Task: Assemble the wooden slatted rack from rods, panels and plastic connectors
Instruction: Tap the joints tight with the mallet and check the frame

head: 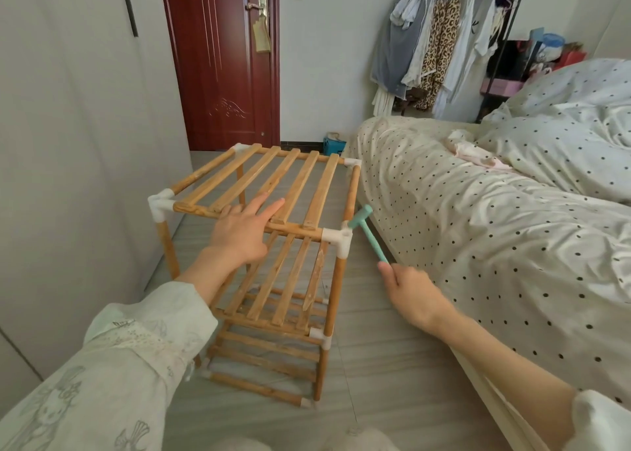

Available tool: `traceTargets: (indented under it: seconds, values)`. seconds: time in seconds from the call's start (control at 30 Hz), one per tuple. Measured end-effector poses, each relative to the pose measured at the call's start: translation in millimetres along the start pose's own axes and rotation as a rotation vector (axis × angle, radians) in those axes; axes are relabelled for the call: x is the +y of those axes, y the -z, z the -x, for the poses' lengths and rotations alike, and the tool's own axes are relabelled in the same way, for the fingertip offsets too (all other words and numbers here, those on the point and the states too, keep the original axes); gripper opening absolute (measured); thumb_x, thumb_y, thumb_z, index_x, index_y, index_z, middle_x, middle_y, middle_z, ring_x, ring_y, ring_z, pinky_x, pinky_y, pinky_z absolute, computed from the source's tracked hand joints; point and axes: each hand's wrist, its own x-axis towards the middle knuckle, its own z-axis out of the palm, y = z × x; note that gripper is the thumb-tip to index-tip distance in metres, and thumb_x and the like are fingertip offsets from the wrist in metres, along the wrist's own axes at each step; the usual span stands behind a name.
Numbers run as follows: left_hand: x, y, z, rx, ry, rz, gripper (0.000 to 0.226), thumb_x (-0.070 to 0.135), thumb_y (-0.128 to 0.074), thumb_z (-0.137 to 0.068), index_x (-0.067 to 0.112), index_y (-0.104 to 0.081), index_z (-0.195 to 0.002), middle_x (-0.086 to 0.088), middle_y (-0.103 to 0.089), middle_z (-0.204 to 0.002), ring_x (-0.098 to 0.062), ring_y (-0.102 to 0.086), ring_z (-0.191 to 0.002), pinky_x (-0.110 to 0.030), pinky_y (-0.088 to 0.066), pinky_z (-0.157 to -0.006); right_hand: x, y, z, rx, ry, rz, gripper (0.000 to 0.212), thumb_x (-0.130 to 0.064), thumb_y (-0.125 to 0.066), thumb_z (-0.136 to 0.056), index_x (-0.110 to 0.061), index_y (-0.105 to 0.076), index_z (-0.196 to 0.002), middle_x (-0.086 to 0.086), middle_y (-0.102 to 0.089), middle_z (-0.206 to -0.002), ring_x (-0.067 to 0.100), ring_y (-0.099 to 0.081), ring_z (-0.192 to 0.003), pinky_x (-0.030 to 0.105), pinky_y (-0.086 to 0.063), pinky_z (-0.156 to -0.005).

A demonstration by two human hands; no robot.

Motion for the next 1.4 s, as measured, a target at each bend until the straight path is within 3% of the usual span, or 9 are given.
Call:
traceTargets:
  seconds: [0.17,0.43,0.6,0.73,0.87,1.0,1.1,1.27,1.4]
  values:
    - [-5.4,7.1,1.1,-0.013,-0.047,0.103,0.092,0.006,-0.056,-0.084,0.038,0.001,-0.149,0.003,0.002,-0.159,-0.028,-0.007,-0.145,-0.042,-0.006,-0.117,-18.2,21.5,-11.5,0.182,0.078,-0.080,0.047,-0.038,-0.027,-0.101,-0.016,-0.036,-0.060,0.004,-0.046,-0.060,0.026,-0.043,-0.062,0.036,-0.038,-0.063]
    - [-59.2,7.5,14.4,0.129,0.014,0.114,0.091,0.005,-0.056,-0.084,0.029,0.001,-0.151,-0.002,0.001,-0.159,-0.023,0.010,-0.146,-0.045,0.010,-0.116,-46.1,-15.3,-18.1,0.076,0.238,0.032,0.040,-0.039,-0.027,-0.100,-0.020,-0.041,-0.068,-0.001,-0.049,-0.061,0.023,-0.050,-0.060,0.038,-0.044,-0.062]
    - [-99.3,-6.7,26.2,0.182,0.055,0.032,0.060,0.014,-0.053,-0.093,0.009,-0.027,-0.146,-0.015,-0.019,-0.154,-0.033,-0.017,-0.142,-0.047,-0.011,-0.117,-72.9,-46.3,-23.2,0.032,0.320,0.038,0.039,-0.041,-0.024,-0.099,-0.019,-0.044,-0.074,0.000,-0.049,-0.061,0.020,-0.049,-0.056,0.037,-0.043,-0.057]
    - [-92.5,-14.4,31.3,0.410,-0.002,-0.061,0.029,0.026,-0.062,-0.086,0.009,-0.065,-0.109,-0.018,-0.060,-0.115,-0.039,-0.058,-0.104,-0.051,-0.042,-0.098,-77.2,-69.6,-30.3,0.084,0.322,0.066,0.038,-0.037,-0.025,-0.100,-0.013,-0.053,-0.088,-0.004,-0.047,-0.059,0.017,-0.051,-0.057,0.033,-0.045,-0.061]
    - [-65.1,-9.7,38.8,0.546,0.004,-0.088,0.018,0.033,-0.071,-0.078,0.016,-0.067,-0.084,-0.005,-0.054,-0.081,-0.025,-0.054,-0.073,-0.036,-0.048,-0.070,-66.9,-73.5,-45.3,0.163,0.220,0.067,0.040,-0.033,-0.026,-0.101,-0.006,-0.054,-0.096,0.004,-0.055,-0.068,0.025,-0.059,-0.067,0.039,-0.048,-0.065]
    - [-20.4,-4.5,48.0,0.481,0.014,-0.030,0.025,0.040,-0.053,-0.091,0.020,-0.065,-0.102,0.000,-0.049,-0.093,-0.018,-0.049,-0.087,-0.032,-0.040,-0.077,-49.4,-58.2,-73.0,0.128,0.061,0.083,0.042,-0.034,-0.025,-0.102,-0.004,-0.053,-0.096,0.016,-0.058,-0.092,0.033,-0.058,-0.083,0.036,-0.042,-0.067]
    - [-1.2,2.6,56.6,0.522,-0.054,0.086,0.033,0.029,-0.064,-0.088,0.014,-0.064,-0.117,-0.003,-0.055,-0.091,-0.017,-0.054,-0.076,-0.028,-0.042,-0.060,-45.3,-50.8,-76.2,0.125,0.022,0.015,0.041,-0.034,-0.022,-0.103,-0.008,-0.052,-0.093,0.012,-0.057,-0.082,0.034,-0.058,-0.083,0.038,-0.044,-0.072]
    - [-49.2,13.6,61.8,0.400,-0.122,0.382,0.045,0.010,-0.036,-0.096,0.015,-0.041,-0.141,-0.001,-0.056,-0.129,-0.016,-0.042,-0.128,-0.029,-0.030,-0.106,-61.7,-46.2,-43.1,0.072,0.281,-0.142,0.037,-0.031,-0.027,-0.102,-0.020,-0.044,-0.070,0.000,-0.051,-0.059,0.014,-0.050,-0.053,0.029,-0.036,-0.052]
    - [-105.2,-4.6,67.7,0.145,-0.052,0.469,0.076,-0.019,-0.032,-0.084,0.019,-0.022,-0.148,0.003,-0.021,-0.154,-0.012,-0.012,-0.144,-0.025,-0.012,-0.117,-83.5,-48.1,-21.8,-0.190,0.420,-0.043,0.037,-0.030,-0.031,-0.101,-0.018,-0.054,-0.074,-0.004,-0.051,-0.060,0.011,-0.050,-0.057,0.032,-0.039,-0.061]
